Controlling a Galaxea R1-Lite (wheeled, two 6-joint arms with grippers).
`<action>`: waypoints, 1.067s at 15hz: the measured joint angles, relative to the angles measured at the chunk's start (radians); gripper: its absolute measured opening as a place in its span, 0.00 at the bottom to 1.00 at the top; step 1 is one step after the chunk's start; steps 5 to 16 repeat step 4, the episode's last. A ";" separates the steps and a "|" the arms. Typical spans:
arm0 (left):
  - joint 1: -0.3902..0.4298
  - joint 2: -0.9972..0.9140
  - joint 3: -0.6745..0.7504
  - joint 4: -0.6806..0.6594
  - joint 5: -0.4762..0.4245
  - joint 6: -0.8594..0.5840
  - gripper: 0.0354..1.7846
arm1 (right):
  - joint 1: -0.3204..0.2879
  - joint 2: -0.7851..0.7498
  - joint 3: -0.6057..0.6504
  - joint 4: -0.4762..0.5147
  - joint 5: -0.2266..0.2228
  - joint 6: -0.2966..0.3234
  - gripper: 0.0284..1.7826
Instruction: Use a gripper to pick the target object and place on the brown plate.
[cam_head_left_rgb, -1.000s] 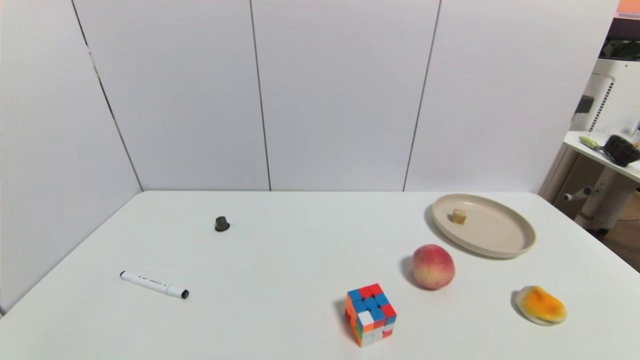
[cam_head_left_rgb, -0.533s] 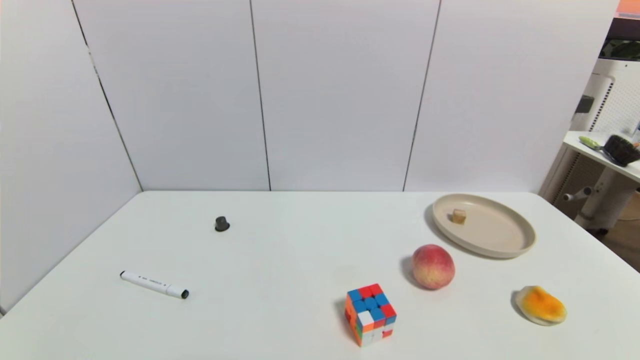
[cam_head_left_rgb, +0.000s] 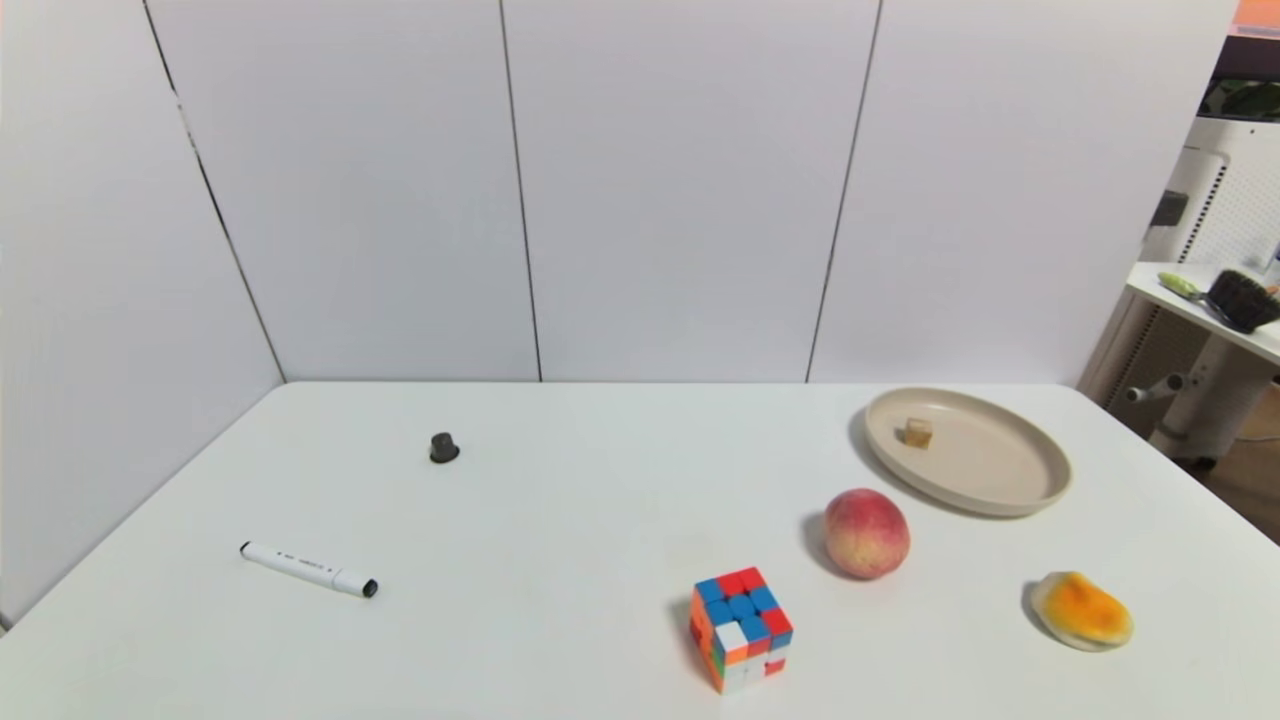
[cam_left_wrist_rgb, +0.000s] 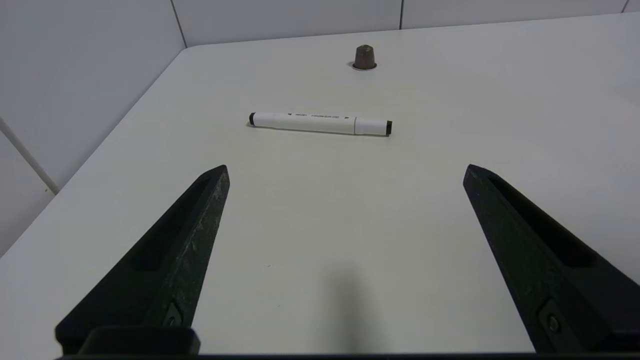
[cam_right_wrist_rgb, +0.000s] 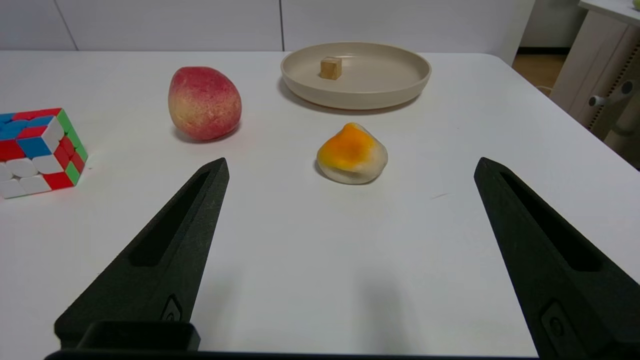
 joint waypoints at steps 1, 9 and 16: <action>0.000 0.000 0.000 0.000 0.000 0.000 0.94 | 0.000 0.000 0.000 0.000 0.001 -0.002 0.95; 0.000 0.000 0.000 0.000 0.000 0.000 0.94 | -0.001 0.000 0.000 -0.001 -0.001 0.013 0.95; 0.000 0.000 0.000 0.000 0.000 0.000 0.94 | -0.001 0.000 0.000 -0.001 -0.001 0.013 0.95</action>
